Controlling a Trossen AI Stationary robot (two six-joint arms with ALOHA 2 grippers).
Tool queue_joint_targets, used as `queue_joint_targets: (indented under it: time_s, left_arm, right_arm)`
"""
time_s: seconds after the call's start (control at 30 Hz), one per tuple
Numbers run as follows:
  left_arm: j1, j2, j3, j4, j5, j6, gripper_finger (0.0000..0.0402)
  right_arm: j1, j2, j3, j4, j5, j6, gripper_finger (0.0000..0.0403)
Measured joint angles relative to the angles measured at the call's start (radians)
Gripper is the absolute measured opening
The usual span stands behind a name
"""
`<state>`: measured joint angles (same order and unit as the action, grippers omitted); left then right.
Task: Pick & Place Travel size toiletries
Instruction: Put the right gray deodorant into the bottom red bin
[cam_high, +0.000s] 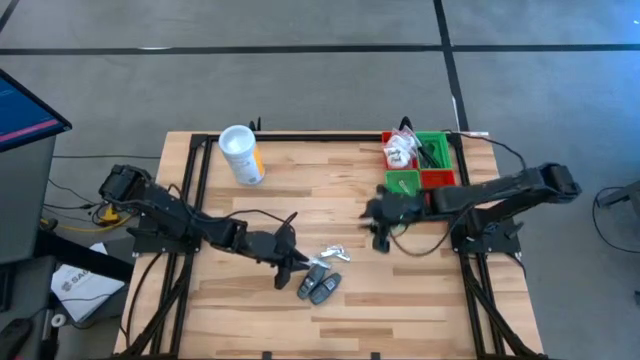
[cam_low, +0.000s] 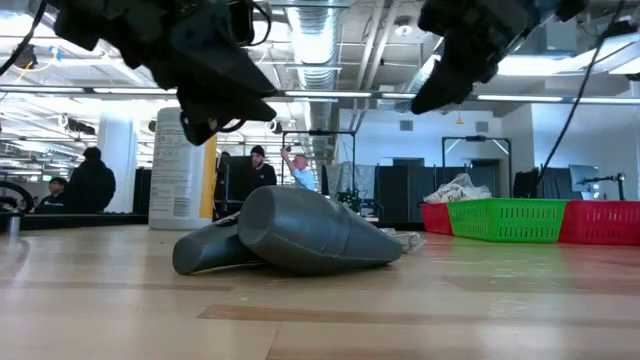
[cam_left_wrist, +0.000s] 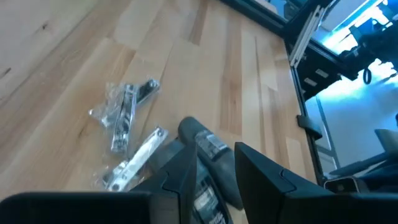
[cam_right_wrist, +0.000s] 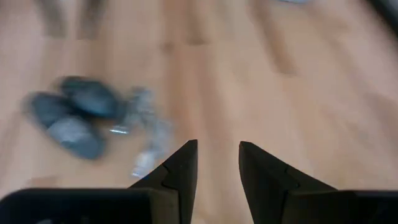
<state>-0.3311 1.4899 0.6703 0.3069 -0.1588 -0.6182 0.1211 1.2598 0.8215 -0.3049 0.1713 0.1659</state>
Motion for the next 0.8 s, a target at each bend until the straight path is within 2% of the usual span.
queue_joint_targets:
  time_s: [0.2,0.43,0.6,0.8]
  left_arm:
    - [-0.016,0.0,-0.009,0.003,-0.028,-0.001,0.0102]
    - [-0.015,0.0,-0.009,0.007,-0.034,0.002,0.0102]
    - [-0.015,0.0,-0.01,0.008,-0.033,0.002,0.0102]
    - [-0.015,0.0,-0.013,0.008,-0.033,0.003,0.0102]
  right_arm:
    - [0.101,0.155,0.0,0.148,-0.094,-0.044,0.0108]
    - [0.183,0.327,0.006,0.322,-0.128,-0.055,0.0108]
    - [0.215,0.409,0.076,0.321,-0.201,-0.066,0.0108]
    - [0.256,0.517,0.184,0.32,-0.225,-0.129,0.0124]
